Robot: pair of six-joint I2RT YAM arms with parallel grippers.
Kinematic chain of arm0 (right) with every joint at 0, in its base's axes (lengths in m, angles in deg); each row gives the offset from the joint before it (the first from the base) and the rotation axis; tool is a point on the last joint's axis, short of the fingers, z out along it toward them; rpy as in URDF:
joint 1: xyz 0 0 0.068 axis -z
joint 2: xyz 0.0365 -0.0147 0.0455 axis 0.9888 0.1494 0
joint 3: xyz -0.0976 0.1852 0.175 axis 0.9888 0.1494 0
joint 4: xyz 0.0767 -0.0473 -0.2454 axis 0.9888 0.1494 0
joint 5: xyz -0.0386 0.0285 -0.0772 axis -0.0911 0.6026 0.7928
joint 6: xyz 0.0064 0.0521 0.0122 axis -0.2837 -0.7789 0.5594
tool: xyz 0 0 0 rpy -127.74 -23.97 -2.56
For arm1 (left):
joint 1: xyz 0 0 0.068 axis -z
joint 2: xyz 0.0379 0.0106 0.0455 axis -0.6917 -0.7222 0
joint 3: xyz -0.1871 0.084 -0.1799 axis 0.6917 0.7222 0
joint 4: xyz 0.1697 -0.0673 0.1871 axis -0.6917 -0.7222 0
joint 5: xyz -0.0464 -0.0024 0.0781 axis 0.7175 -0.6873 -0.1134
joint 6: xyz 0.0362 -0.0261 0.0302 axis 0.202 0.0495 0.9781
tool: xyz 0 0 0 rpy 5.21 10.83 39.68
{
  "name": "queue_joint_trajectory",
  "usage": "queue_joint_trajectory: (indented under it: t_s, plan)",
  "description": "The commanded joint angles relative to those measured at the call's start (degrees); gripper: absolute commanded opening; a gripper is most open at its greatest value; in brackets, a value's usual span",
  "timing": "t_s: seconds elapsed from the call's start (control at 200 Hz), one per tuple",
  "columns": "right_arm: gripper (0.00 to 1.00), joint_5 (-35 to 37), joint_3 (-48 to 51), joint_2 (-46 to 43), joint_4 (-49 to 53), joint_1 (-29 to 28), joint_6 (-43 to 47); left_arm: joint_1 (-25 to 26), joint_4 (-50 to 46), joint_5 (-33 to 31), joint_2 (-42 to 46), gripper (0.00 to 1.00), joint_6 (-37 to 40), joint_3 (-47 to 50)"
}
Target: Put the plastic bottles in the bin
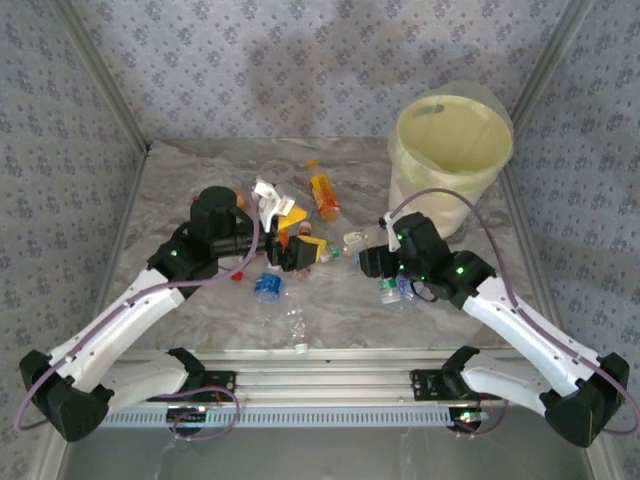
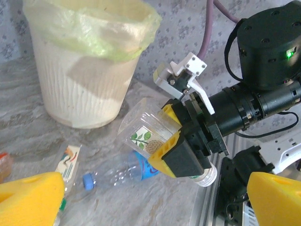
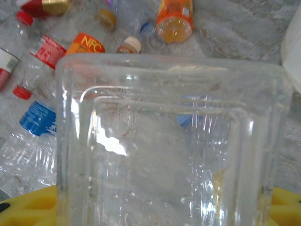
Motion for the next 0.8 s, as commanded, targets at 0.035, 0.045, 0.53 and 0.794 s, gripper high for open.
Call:
queue_joint_trajectory:
  t_s: [0.035, 0.045, 0.53, 0.794]
  plan:
    - [0.65, -1.99, -5.27, -1.26, 3.4, 3.07, 3.82, 0.31, 8.91, 4.75, -1.22, 1.0, -2.88, -1.63]
    - [0.65, -2.01, -5.64, -1.27, 3.55, 3.31, 3.94, 0.31, 9.06, 4.94, -1.33, 1.0, -2.96, -1.67]
    - [0.65, -2.08, -22.19, 2.69, 3.82, 13.36, 10.75, 0.22, 16.88, 9.53, -2.27, 1.0, -7.07, 1.85]
    - [0.65, 0.81, -31.39, 8.17, 2.75, 18.16, 13.65, 0.25, 17.47, 8.66, -1.45, 1.0, -7.79, 2.53]
